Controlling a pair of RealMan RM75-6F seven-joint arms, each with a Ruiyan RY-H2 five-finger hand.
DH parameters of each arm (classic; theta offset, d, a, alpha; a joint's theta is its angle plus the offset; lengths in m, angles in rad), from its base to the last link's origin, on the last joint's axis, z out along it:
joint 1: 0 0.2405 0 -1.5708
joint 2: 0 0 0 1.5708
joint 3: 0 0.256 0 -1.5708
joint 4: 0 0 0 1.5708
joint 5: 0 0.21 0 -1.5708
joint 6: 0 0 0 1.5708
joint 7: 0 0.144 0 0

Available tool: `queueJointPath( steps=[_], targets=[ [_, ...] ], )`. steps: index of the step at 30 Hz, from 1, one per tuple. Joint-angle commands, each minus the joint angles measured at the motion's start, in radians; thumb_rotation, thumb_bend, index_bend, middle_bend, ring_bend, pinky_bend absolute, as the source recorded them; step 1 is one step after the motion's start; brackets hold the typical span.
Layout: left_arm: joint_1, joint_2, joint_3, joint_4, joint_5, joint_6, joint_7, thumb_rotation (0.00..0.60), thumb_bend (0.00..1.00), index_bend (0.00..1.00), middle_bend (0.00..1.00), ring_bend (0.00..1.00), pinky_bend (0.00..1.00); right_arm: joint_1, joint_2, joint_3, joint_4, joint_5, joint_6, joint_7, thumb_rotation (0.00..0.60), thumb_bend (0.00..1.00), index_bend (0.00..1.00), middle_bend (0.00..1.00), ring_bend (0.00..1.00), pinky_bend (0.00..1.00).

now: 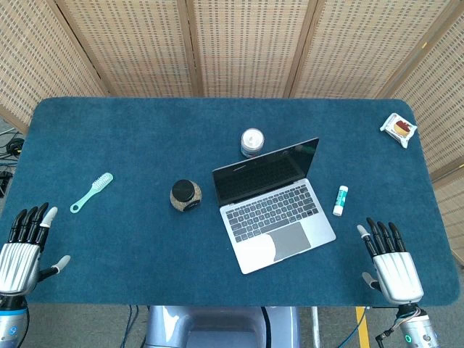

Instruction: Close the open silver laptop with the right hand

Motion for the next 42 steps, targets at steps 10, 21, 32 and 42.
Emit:
queueJointPath(
  steps=[10,21,32,42],
  targets=[
    [0.002,0.001,0.002,-0.003,0.006,0.005,0.002,0.600,0.02,0.00,0.00,0.00,0.00,-0.004,0.003,-0.001,-0.002,-0.009,0.011,0.007,0.600,0.16,0.00,0.00,0.00,0.00],
    [0.001,0.005,-0.002,-0.002,0.000,0.004,-0.011,0.600,0.02,0.00,0.00,0.00,0.00,0.001,-0.001,0.000,0.000,-0.009,0.002,0.002,0.600,0.16,0.00,0.00,0.00,0.00],
    [0.003,0.004,0.001,-0.006,0.003,0.003,-0.003,0.600,0.02,0.00,0.00,0.00,0.00,0.001,0.007,-0.004,-0.006,-0.012,0.000,0.012,0.600,0.16,0.00,0.00,0.00,0.00],
    [0.002,0.009,-0.007,-0.007,-0.010,0.000,-0.020,0.600,0.02,0.00,0.00,0.00,0.00,0.017,0.026,0.022,-0.041,-0.031,0.020,0.021,0.600,0.18,0.00,0.00,0.00,0.00]
  ],
)
